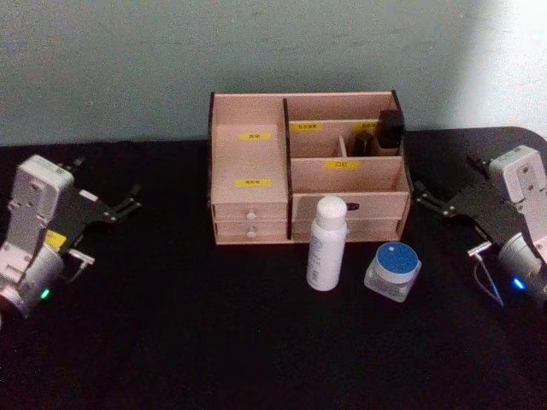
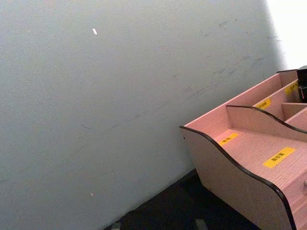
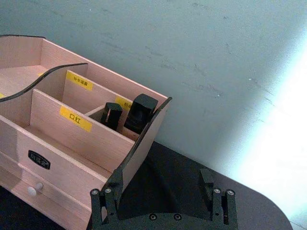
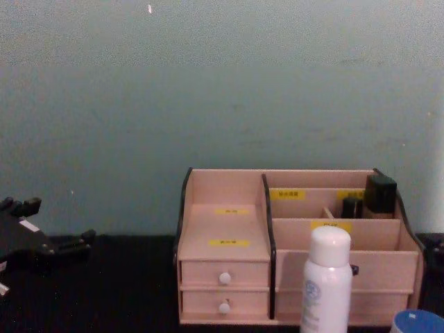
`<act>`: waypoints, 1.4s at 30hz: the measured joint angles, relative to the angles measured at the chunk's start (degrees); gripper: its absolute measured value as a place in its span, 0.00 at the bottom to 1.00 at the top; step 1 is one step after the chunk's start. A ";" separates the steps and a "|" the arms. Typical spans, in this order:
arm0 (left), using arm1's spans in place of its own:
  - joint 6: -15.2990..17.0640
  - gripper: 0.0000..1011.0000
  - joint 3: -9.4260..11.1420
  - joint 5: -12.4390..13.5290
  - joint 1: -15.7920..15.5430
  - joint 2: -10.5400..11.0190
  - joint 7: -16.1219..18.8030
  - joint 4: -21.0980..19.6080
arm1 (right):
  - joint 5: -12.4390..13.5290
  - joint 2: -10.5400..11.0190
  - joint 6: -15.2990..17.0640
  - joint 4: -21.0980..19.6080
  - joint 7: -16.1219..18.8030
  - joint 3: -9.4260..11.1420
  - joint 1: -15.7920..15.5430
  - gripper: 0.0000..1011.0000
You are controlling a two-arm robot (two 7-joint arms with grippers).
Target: Pick up the facial cleanser and watermelon frost from the table and place them into the tiered storage box.
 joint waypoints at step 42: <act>0.00 0.99 0.00 0.00 0.00 0.00 0.00 0.00 | 2.31 3.15 -1.57 -7.52 3.84 4.98 -4.76 0.99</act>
